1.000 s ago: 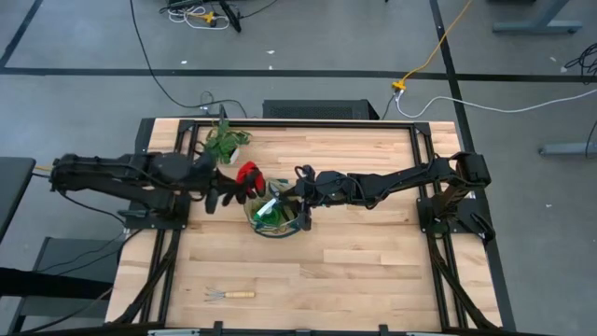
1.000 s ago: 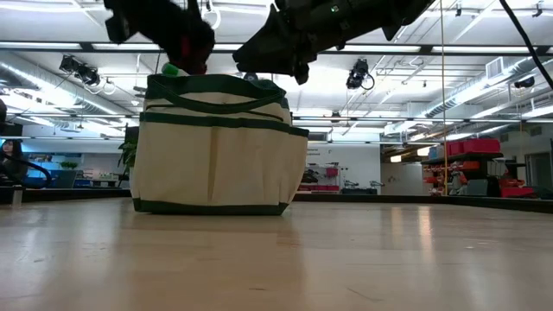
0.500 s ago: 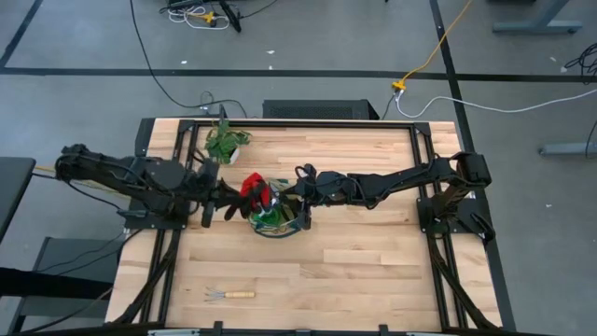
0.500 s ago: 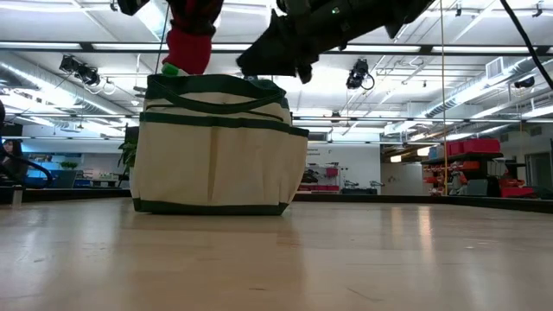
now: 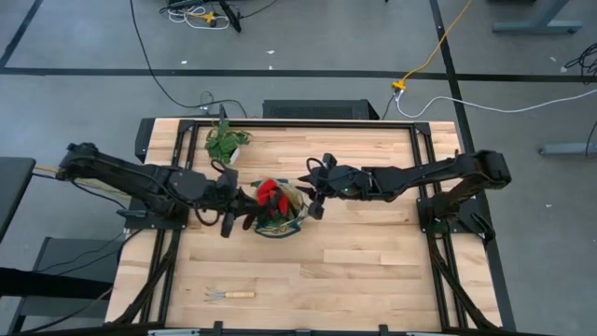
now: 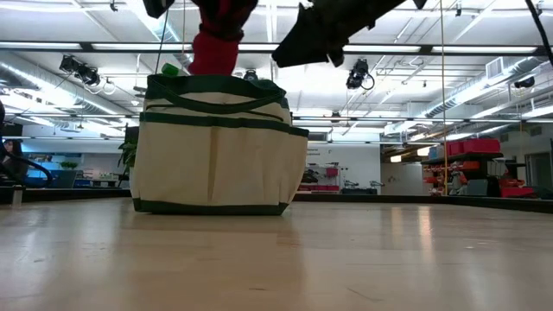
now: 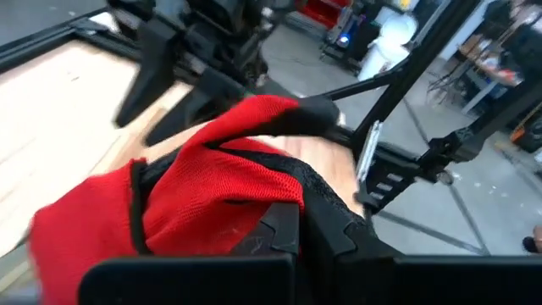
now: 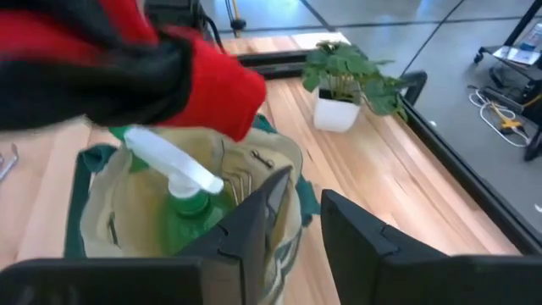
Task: Pick & Place Garden tools in Gardening bag
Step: Put the gloves into the gardening bag
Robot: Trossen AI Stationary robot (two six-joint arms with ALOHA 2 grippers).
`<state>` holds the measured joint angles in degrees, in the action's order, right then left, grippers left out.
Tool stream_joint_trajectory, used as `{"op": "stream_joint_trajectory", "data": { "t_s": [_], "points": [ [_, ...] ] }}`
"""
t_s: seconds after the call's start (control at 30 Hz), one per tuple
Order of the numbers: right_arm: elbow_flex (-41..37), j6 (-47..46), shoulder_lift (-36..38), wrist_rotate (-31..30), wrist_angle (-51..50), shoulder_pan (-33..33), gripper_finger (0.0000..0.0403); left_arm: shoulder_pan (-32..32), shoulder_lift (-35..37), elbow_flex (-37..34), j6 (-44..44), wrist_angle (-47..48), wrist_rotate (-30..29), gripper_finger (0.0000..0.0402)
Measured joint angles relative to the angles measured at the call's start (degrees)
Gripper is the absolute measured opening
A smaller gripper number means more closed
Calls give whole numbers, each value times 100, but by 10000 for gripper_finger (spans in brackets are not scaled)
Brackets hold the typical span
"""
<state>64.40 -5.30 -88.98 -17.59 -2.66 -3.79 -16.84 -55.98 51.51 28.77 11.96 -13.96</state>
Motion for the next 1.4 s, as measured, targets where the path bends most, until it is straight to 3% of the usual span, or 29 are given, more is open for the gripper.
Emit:
{"op": "stream_joint_trajectory", "data": {
  "t_s": [0.43, 0.8, 1.4],
  "points": [
    [-2, 31, 367, -147, -541, 0, 119, -7, -932, 2, 58, -956, 285, 3],
    [-2, 28, 471, -146, -576, 0, 119, 60, -1533, 0, 60, -1205, 223, 4],
    [-2, 24, 477, -126, -640, 0, 119, 128, -1548, 0, 227, -1252, 157, 20]
  ]
}}
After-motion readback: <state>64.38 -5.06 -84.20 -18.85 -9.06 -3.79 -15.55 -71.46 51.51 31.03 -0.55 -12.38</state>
